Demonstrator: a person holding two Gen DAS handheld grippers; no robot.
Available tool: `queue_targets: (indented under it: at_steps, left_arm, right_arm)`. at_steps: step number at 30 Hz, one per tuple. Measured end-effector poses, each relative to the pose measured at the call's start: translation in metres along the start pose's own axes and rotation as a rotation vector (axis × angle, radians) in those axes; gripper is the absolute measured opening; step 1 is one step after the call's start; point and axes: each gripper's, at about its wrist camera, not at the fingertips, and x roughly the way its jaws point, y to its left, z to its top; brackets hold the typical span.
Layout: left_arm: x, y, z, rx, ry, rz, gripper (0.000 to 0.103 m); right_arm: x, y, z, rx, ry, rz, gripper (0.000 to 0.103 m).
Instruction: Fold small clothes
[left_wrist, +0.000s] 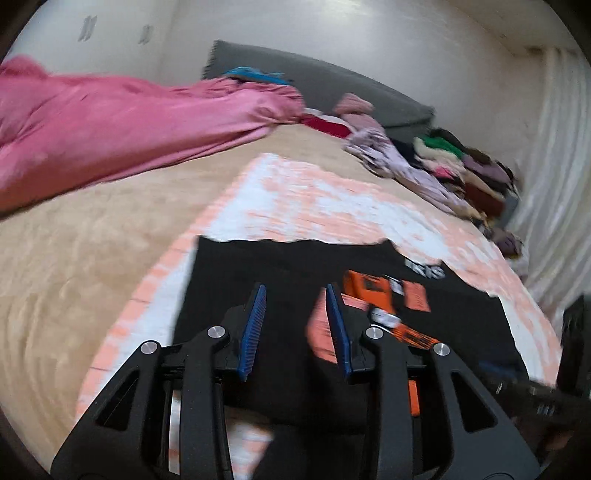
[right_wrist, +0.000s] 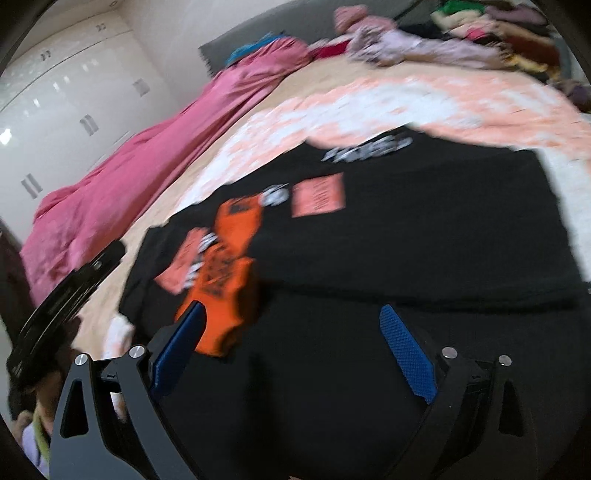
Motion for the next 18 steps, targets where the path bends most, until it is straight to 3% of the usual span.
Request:
queue_targets:
  at_steps: [7, 9, 10, 11, 12, 18]
  left_arm:
    - [-0.005, 0.032, 0.007, -0.085, -0.024, 0.037, 0.03]
    - [-0.005, 0.031, 0.007, -0.083, -0.03, 0.042, 0.03]
    - [-0.005, 0.031, 0.007, -0.082, -0.03, 0.042, 0.03]
    - [-0.005, 0.031, 0.007, -0.079, -0.029, 0.042, 0.03]
    - [-0.005, 0.031, 0.007, -0.078, -0.029, 0.041, 0.031]
    - [-0.006, 0.027, 0.007, -0.053, -0.038, 0.034, 0.035]
  right_arm:
    - [0.043, 0.032, 0.006, -0.054, 0.068, 0.01, 0.056]
    - [0.048, 0.037, 0.008, -0.074, 0.067, 0.018, 0.032]
    - [0.05, 0.04, 0.009, -0.083, 0.069, 0.029, 0.03]
    - [0.05, 0.044, 0.011, -0.095, 0.063, 0.04, 0.016]
    - [0.05, 0.046, 0.013, -0.105, 0.06, 0.052, 0.01]
    - [0.015, 0.067, 0.038, -0.211, -0.075, 0.061, 0.009]
